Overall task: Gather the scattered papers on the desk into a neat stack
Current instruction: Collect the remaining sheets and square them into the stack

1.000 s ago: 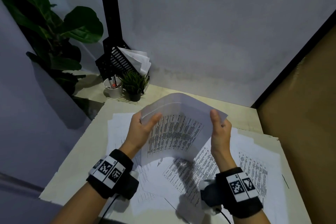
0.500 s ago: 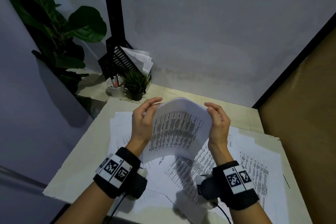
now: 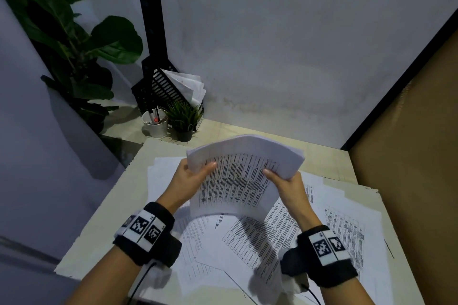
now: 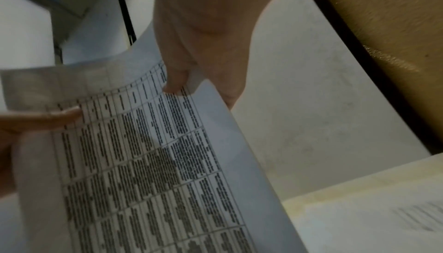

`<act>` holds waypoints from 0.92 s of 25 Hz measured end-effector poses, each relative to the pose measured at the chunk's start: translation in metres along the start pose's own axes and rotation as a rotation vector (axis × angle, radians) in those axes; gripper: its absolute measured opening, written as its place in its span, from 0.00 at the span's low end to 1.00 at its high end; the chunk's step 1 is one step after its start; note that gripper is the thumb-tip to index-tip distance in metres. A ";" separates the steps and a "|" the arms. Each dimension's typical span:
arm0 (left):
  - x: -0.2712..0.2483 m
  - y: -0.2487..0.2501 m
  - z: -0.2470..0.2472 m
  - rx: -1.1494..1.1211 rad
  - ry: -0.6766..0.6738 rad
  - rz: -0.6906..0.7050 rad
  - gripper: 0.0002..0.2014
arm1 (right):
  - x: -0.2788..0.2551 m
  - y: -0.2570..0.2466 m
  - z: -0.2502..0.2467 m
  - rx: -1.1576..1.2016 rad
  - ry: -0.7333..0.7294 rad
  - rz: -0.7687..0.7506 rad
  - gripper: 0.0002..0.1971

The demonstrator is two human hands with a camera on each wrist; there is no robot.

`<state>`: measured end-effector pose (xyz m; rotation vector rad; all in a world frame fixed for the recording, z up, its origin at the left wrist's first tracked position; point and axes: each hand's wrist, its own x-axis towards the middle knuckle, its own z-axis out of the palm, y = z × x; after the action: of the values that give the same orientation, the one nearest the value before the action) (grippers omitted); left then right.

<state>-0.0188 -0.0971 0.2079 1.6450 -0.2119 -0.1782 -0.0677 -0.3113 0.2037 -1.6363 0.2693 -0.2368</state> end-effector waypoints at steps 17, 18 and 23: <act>0.003 -0.046 0.010 0.050 -0.169 -0.118 0.32 | 0.000 0.014 -0.026 -0.003 0.012 0.070 0.04; 0.006 -0.048 0.012 0.074 -0.147 -0.111 0.36 | 0.003 0.024 -0.032 0.007 0.046 0.083 0.05; 0.011 -0.054 -0.002 0.114 0.038 -0.124 0.12 | -0.010 0.114 -0.103 -0.412 0.299 0.539 0.27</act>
<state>-0.0061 -0.0936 0.1548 1.7751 -0.0923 -0.2330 -0.1135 -0.4146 0.0986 -1.8583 1.0243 -0.0095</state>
